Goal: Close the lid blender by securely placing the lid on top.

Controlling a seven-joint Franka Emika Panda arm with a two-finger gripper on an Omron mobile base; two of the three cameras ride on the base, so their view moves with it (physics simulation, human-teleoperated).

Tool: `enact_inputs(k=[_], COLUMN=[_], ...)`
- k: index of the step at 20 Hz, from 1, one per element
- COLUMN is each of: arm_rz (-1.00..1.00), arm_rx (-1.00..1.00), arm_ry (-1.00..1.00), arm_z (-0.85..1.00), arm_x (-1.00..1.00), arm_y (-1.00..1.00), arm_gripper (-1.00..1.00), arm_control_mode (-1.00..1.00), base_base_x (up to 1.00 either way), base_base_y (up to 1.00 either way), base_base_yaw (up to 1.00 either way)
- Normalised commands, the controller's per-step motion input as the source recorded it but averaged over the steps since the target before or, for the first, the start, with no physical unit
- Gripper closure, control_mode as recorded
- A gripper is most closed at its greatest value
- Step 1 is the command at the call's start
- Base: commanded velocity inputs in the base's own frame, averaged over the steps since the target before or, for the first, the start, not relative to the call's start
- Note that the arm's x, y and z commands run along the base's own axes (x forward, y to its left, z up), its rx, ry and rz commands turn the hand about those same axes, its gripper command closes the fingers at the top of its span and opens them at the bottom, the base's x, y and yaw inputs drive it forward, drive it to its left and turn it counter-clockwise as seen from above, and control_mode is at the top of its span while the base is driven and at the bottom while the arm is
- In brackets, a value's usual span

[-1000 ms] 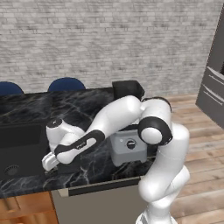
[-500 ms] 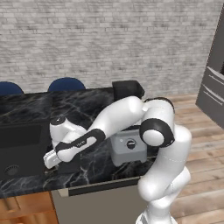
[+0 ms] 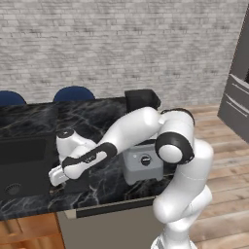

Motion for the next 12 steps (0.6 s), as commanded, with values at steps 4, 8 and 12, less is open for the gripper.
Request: enact_inputs(k=[4,8,12], arm_rz=[-0.05,-0.06,-0.05], arm_rx=[0.00,0.00,0.00], arm_ry=[0.00,0.00,0.01], arm_z=[0.00,0.00,-0.13], arm_x=[-0.07,0.00,0.00], arm_y=[-0.09,-0.08,-0.19], arm_gripper=[-1.00,-1.00,-1.00], arm_control_mode=[-1.00,-1.00,-1.00], base_base_x=[0.00,0.00,0.00], base_base_y=[0.00,0.00,0.00], base_base_yaw=[0.00,0.00,0.00])
